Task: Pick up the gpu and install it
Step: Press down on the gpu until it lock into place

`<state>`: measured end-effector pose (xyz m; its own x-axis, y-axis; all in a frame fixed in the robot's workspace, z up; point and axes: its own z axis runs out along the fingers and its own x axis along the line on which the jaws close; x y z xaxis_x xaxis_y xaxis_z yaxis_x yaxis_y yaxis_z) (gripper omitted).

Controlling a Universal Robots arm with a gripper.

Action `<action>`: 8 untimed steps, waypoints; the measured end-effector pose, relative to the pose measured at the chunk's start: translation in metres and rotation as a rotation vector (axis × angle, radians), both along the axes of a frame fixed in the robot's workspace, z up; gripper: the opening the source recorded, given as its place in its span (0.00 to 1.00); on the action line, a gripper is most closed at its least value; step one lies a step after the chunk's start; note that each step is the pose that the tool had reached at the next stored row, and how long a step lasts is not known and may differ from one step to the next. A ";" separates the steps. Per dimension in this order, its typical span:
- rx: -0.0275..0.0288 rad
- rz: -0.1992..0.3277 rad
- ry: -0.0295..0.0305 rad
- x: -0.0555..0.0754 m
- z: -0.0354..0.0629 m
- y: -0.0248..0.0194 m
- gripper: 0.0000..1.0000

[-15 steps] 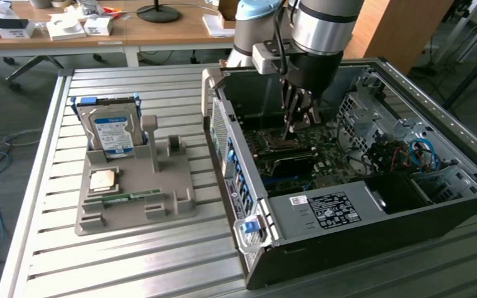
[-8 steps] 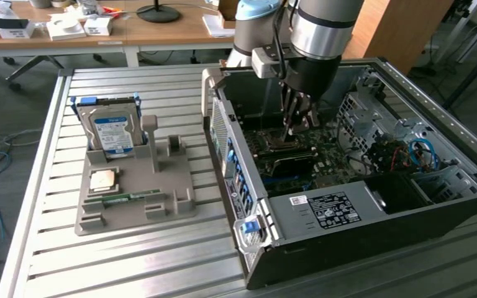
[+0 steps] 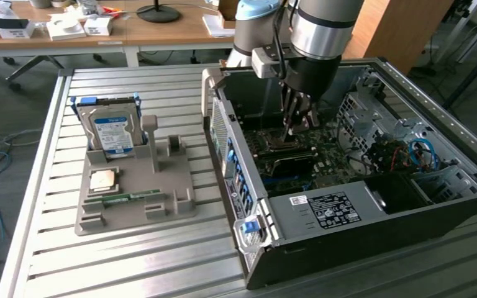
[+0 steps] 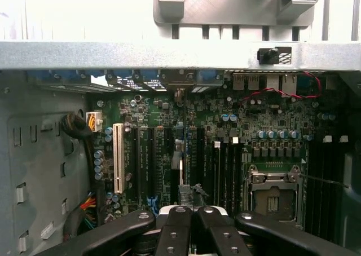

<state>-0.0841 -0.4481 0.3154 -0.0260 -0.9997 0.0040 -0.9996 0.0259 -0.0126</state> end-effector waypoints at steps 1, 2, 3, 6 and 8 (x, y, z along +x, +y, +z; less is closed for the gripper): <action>0.0000 0.000 0.0000 0.000 0.0000 0.0000 0.11; -0.0001 0.000 0.0000 0.000 0.0000 0.0000 0.11; 0.0000 0.000 0.0000 0.000 0.0000 0.0000 0.11; 0.0004 0.000 -0.0002 0.000 -0.0016 0.0000 0.11; 0.0000 0.000 0.0000 0.000 -0.0036 0.0000 0.11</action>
<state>-0.0841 -0.4481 0.3118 -0.0259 -0.9997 0.0040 -0.9996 0.0259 -0.0126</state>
